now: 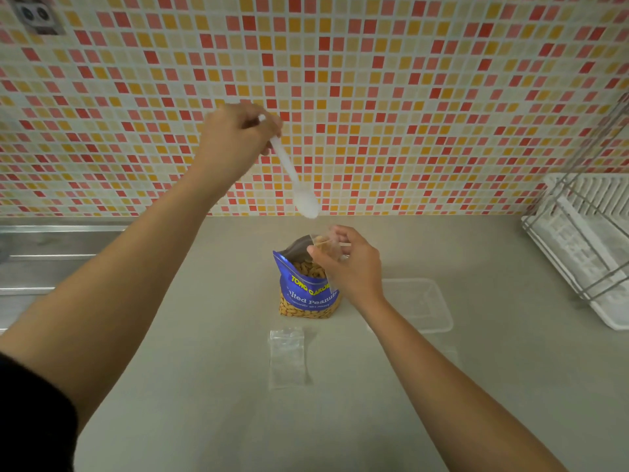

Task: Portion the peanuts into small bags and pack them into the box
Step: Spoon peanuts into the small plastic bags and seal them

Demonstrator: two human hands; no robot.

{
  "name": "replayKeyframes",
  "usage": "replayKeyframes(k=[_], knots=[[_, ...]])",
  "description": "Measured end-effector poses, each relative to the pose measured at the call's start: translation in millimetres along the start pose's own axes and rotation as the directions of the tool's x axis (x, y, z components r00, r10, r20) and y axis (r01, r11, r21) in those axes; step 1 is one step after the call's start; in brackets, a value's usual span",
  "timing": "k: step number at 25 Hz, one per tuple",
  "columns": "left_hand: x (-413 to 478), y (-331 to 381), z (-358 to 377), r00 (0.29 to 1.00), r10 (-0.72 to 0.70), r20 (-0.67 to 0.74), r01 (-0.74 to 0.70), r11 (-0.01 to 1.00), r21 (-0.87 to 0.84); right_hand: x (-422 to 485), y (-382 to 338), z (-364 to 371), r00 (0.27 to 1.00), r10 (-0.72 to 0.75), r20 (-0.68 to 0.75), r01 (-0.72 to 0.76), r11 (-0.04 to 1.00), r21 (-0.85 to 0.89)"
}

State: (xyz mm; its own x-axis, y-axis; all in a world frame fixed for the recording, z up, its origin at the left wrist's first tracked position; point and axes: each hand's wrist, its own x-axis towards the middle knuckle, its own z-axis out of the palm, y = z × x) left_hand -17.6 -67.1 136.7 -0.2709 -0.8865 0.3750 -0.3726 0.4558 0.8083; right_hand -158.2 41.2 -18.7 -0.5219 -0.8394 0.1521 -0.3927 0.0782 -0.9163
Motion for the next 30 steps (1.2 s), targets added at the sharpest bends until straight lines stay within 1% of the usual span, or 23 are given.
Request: replayKeyframes(k=[1,2,3,5,7,10,13,14,15,16,17,18,19,20,21,22,24,25,27,29,30], knots=[[1,-8,0,0.998,-0.027,-0.057,0.027,1.000,0.001,0,1,-2,1.000,0.005,-0.019,-0.005,1.000,0.014],[0,-21,2,0.995,-0.067,-0.073,0.068,0.998,0.009,0,3,-4,0.999,0.005,-0.038,-0.004,1.000,0.028],[-3,-36,9,0.992,-0.119,-0.046,0.120,0.993,0.018,0,3,-7,0.998,0.000,-0.060,0.002,0.999,0.035],[-18,-65,28,0.972,-0.223,0.079,0.220,0.975,0.040,0,1,-14,0.994,-0.029,-0.102,0.032,0.999,0.029],[-35,-86,45,0.947,-0.270,0.173,0.257,0.962,0.094,-2,-4,-21,0.982,-0.093,-0.164,0.099,0.995,0.026],[-49,-102,56,0.948,-0.270,0.167,0.220,0.938,0.268,-6,-7,-32,0.954,-0.203,-0.221,0.209,0.978,0.003],[-55,-104,56,0.939,-0.307,0.156,0.218,0.880,0.421,-9,-7,-38,0.941,-0.247,-0.232,0.245,0.969,-0.036],[-59,-101,55,0.955,-0.267,0.126,0.184,0.871,0.456,-10,-8,-40,0.940,-0.246,-0.238,0.244,0.969,-0.038],[-64,-96,55,0.981,-0.172,0.088,0.115,0.883,0.454,-10,-9,-41,0.939,-0.240,-0.248,0.239,0.970,-0.035],[-72,-86,55,0.996,-0.050,0.069,0.016,0.910,0.415,-11,-9,-44,0.938,-0.229,-0.260,0.230,0.973,-0.026],[-81,-77,56,0.994,0.044,0.101,-0.076,0.939,0.336,-12,-11,-46,0.937,-0.217,-0.274,0.222,0.975,-0.014],[-91,-67,60,0.979,0.079,0.189,-0.123,0.964,0.234,-12,-12,-48,0.936,-0.207,-0.285,0.215,0.977,-0.002],[-103,-58,66,0.950,0.055,0.307,-0.101,0.986,0.136,-13,-14,-51,0.936,-0.200,-0.290,0.211,0.977,0.007],[-114,-52,73,0.912,0.005,0.411,-0.029,0.998,0.052,-14,-15,-54,0.937,-0.198,-0.287,0.213,0.977,0.019],[-124,-49,81,0.882,-0.035,0.469,0.050,0.999,-0.019,-16,-17,-56,0.939,-0.202,-0.277,0.218,0.976,0.028],[-133,-46,91,0.875,-0.062,0.480,0.119,0.989,-0.090,-19,-17,-60,0.942,-0.206,-0.263,0.223,0.974,0.035],[-147,-41,109,0.899,-0.111,0.425,0.231,0.942,-0.243,-24,-14,-72,0.960,-0.182,-0.211,0.198,0.978,0.058],[-153,-38,117,0.908,-0.149,0.391,0.282,0.907,-0.312,-25,-9,-80,0.978,-0.139,-0.156,0.153,0.985,0.082],[-164,-33,131,0.895,-0.225,0.385,0.388,0.818,-0.424,-26,3,-101,1.000,-0.012,0.024,0.008,0.989,0.150],[-173,-31,142,0.861,-0.264,0.435,0.466,0.751,-0.467,-28,17,-121,0.976,0.080,0.205,-0.113,0.981,0.155],[-178,-30,148,0.840,-0.279,0.466,0.502,0.727,-0.469,-31,26,-131,0.958,0.094,0.271,-0.131,0.984,0.121]])
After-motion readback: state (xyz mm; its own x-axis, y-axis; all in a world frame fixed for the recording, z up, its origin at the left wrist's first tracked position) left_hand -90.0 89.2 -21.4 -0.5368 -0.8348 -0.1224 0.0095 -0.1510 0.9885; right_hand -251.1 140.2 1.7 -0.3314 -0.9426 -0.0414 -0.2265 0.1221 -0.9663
